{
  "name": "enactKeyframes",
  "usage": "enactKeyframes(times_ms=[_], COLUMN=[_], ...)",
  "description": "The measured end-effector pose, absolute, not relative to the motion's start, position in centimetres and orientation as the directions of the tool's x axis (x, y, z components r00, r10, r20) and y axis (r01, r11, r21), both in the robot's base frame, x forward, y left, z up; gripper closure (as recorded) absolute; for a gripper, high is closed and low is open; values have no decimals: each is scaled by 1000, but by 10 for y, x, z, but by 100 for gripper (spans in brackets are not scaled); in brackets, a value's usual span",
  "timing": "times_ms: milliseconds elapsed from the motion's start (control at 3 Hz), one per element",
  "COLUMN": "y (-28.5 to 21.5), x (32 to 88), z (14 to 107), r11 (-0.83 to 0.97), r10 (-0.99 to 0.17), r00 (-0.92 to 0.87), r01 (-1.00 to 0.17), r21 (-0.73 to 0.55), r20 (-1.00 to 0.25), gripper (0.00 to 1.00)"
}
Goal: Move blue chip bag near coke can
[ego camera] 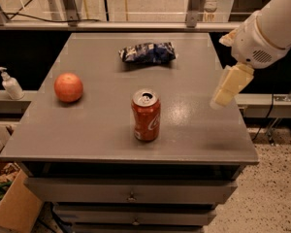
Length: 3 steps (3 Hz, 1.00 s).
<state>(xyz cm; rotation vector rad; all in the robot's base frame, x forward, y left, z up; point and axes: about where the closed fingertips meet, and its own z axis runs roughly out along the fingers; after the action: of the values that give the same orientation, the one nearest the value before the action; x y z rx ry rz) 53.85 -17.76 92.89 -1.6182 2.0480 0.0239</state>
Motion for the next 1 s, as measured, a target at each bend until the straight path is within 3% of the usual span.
enactKeyframes(times_ms=[667,1000], y=[-148,-148], x=[617,617], z=[917,917], r11=[408,408], r10=[-804,-804], r00=[-199,-199], r01=[-870,-870], r21=[-276,-276], r20=[-560,-560], gripper=[0,0])
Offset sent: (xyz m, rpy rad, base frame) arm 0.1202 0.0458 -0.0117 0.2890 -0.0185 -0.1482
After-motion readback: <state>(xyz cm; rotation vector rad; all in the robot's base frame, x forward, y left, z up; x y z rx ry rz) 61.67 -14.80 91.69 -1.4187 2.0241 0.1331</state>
